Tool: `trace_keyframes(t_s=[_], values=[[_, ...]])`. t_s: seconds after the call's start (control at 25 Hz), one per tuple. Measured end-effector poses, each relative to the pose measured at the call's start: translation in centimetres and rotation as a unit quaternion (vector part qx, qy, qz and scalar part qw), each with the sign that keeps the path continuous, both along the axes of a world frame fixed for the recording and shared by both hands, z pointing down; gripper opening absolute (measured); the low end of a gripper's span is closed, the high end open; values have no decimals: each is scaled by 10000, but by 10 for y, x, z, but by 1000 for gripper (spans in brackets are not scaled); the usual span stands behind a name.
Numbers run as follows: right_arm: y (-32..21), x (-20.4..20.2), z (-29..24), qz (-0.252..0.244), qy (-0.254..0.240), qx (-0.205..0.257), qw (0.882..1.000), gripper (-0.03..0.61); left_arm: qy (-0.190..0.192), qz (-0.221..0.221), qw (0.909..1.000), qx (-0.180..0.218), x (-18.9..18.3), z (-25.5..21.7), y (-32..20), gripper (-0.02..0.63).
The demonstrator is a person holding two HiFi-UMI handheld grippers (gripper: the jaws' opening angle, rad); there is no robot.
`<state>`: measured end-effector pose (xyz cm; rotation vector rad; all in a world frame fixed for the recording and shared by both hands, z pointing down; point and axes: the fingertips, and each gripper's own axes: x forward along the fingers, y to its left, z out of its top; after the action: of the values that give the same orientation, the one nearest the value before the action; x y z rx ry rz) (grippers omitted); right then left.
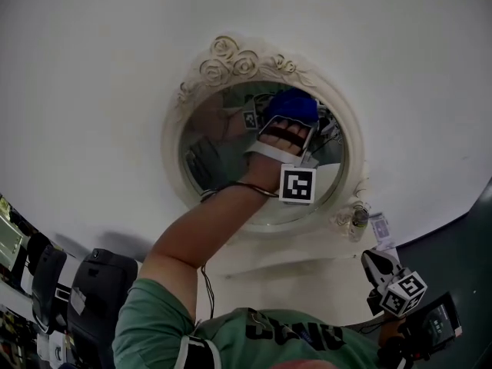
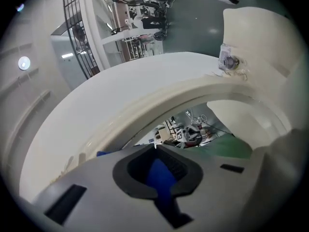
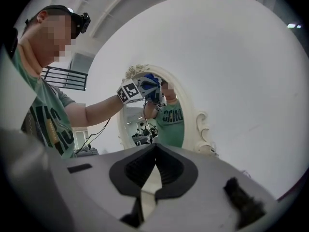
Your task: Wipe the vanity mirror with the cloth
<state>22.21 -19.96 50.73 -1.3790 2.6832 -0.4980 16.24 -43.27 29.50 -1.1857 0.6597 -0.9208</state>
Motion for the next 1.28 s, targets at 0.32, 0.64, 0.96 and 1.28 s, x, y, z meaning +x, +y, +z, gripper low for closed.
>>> trace_keyframes(t_s=[0.32, 0.64, 0.96, 1.28], values=[[14, 22, 0, 173, -36, 95, 9998, 12, -134, 241, 9994, -225, 24, 9, 17, 18], [6, -19, -13, -23, 157, 71, 9998, 12, 214, 184, 9979, -585, -76, 6, 46, 18], [-15, -119, -36, -664, 471, 230, 9964, 12, 1258, -683, 9683, -2047, -247, 15, 54, 18], [-7, -175, -35, -908, 729, 290, 9928, 12, 1267, -1037, 9714, -1721, -273, 18, 25, 18]])
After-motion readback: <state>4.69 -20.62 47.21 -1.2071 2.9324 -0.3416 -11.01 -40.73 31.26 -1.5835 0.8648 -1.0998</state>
